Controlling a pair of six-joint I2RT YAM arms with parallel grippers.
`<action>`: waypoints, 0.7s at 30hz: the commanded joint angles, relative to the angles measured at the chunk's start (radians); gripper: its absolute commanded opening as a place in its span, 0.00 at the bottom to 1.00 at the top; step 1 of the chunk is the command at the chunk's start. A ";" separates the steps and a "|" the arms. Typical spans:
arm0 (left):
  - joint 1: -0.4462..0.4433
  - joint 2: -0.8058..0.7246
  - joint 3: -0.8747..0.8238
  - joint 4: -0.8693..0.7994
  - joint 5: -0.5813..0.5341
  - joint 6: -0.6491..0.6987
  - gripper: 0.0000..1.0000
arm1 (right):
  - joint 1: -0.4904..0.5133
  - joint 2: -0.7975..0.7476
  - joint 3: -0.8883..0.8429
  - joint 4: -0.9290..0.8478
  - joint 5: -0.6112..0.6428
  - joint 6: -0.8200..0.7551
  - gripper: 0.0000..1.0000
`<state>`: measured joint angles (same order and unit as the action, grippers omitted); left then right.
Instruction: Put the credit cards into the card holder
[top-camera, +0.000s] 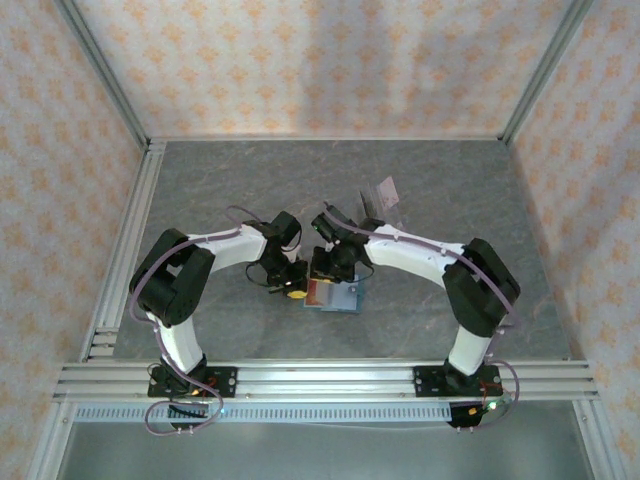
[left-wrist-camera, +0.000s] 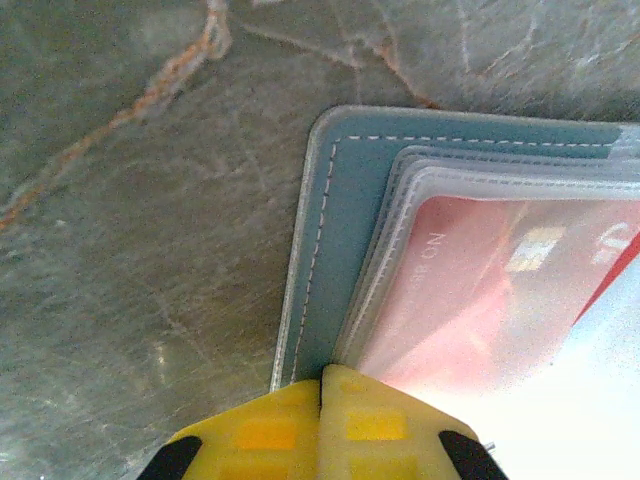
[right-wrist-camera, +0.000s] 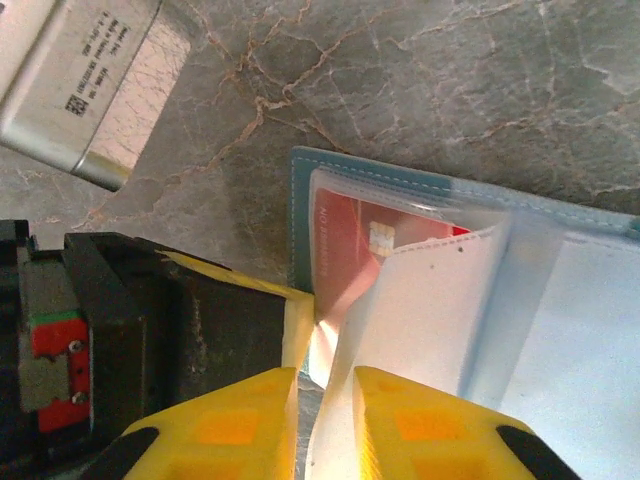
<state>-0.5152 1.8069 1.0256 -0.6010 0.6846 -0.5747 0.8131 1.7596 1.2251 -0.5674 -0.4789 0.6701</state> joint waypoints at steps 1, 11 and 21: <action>-0.015 0.024 -0.021 -0.052 -0.022 0.011 0.00 | 0.007 0.029 0.042 0.002 -0.011 0.005 0.24; 0.025 -0.060 -0.020 -0.107 -0.009 0.035 0.00 | 0.008 0.114 0.066 0.086 -0.035 0.040 0.33; 0.049 -0.126 -0.037 -0.135 0.021 0.063 0.05 | 0.009 0.175 0.085 0.154 -0.066 0.081 0.37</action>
<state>-0.4644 1.7042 0.9916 -0.7033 0.6735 -0.5571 0.8154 1.9163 1.2778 -0.4614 -0.5438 0.7231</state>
